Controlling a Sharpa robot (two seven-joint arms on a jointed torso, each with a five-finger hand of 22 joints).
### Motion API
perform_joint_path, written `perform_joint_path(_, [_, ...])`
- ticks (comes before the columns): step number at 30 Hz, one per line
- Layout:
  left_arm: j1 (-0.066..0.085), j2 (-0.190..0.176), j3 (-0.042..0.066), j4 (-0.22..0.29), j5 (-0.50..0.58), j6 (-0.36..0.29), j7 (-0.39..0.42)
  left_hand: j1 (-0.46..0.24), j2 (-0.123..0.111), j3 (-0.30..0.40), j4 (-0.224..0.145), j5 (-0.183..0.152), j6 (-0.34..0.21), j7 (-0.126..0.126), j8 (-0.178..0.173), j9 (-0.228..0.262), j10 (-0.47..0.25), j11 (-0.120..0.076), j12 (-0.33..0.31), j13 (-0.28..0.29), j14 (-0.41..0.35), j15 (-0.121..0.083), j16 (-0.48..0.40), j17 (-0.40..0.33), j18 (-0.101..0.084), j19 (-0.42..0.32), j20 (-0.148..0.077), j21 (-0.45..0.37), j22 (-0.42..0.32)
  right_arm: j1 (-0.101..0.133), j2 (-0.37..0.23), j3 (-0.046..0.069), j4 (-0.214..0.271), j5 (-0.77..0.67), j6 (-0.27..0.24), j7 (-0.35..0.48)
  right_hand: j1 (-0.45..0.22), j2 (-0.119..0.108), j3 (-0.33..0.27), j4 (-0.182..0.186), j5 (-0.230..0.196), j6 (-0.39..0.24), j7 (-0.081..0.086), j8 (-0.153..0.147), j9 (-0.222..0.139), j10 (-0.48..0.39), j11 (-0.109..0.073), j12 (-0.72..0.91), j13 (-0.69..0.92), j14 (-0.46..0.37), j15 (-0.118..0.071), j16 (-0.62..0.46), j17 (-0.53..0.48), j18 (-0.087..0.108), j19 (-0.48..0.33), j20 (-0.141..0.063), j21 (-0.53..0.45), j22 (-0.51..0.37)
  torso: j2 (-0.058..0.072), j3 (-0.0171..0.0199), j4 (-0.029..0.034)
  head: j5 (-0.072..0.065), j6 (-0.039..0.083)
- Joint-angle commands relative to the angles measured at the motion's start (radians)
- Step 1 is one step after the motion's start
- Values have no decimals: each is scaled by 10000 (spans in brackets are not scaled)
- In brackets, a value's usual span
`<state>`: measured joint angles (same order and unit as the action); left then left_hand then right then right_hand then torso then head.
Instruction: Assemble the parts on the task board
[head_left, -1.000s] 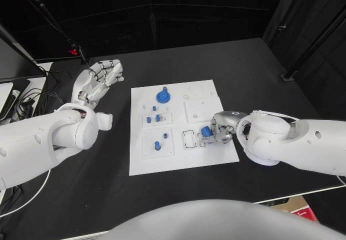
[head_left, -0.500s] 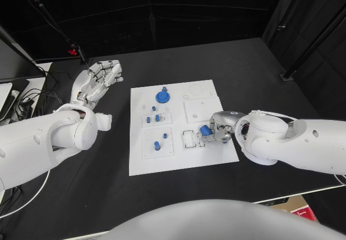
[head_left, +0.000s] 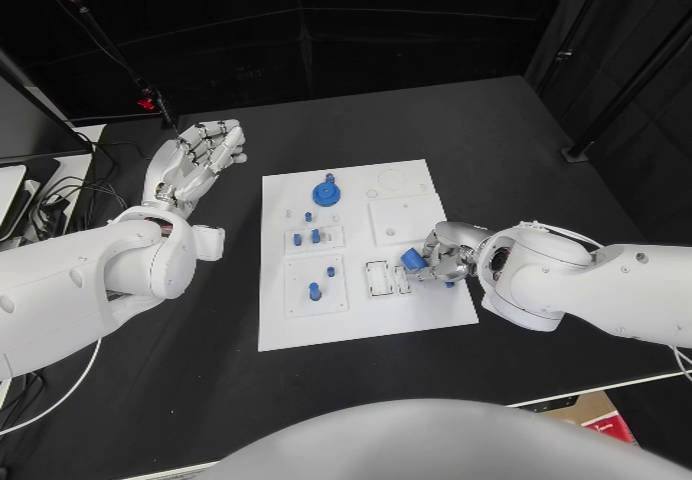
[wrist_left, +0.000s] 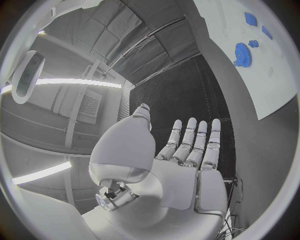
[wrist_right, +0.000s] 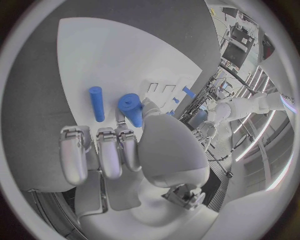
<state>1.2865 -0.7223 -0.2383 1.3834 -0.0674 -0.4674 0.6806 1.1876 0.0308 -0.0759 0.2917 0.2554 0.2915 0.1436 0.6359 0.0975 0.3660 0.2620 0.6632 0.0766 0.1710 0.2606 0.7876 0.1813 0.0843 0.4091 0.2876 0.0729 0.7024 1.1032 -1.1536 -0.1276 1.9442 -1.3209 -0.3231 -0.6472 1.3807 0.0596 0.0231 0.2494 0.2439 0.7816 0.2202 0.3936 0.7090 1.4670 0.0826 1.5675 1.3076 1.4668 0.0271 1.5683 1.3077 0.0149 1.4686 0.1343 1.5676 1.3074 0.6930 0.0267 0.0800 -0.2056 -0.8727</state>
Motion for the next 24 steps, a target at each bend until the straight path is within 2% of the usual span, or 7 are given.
perform_joint_path(1, [3,28,10,-16,16,96,719,-28,88,-64,0,52,-86,1531,68,-12,-86,-7,36,-11,-63,14,66,-16,15,35,30,49,-14,-72,-62,-68,51,1219,-881,493,291,196,374,-225,104,862,-628,-151,-6202,1038,74,33,2632,1040,59,24,2631,-149,1022,74,32,2634,1,6,-4,34,1])
perform_joint_path(12, [-23,54,10,-49,17,105,685,-26,91,-69,1,52,-87,1531,72,-14,-87,-7,41,-13,-63,14,71,-21,15,25,30,47,-30,-69,-489,-66,299,2414,-2378,1395,377,142,857,-271,239,1554,-776,-597,-6314,1038,-56,33,2632,1040,-53,24,2631,-149,1022,-7,32,2634,4,0,-10,56,1])
perform_joint_path(17, [-32,69,10,-62,17,118,677,-26,91,-69,1,52,-87,1531,72,-14,-87,-7,41,-13,-63,14,71,-21,15,25,30,47,-30,-64,-772,-63,524,2937,-2834,1842,402,119,1002,-294,285,1739,-812,-747,-6340,1038,-90,33,2632,1040,-89,24,2631,-149,1022,-42,32,2634,6,1,23,36,1])
perform_joint_path(20, [-35,79,10,-76,17,117,675,-26,91,-69,1,52,-87,1531,72,-14,-87,-7,41,-13,-63,14,71,-21,15,25,30,47,-30,-60,-912,-61,647,3099,-3005,2031,434,89,1097,-329,320,1883,-843,-838,-6349,1038,-117,33,2632,1040,-114,24,2631,-149,1022,-67,32,2634,-2,-10,0,65,1])
perform_joint_path(24, [-37,104,10,-93,17,119,670,-26,91,-69,1,52,-87,1531,72,-14,-87,-7,41,-13,-63,14,71,-21,15,25,30,47,-30,-43,-1086,-56,850,3491,-3132,2362,425,43,1150,-331,374,2029,-869,-921,-6353,1038,-143,33,2632,1040,-137,24,2631,-149,1022,-88,32,2634,1,-16,8,79,1])
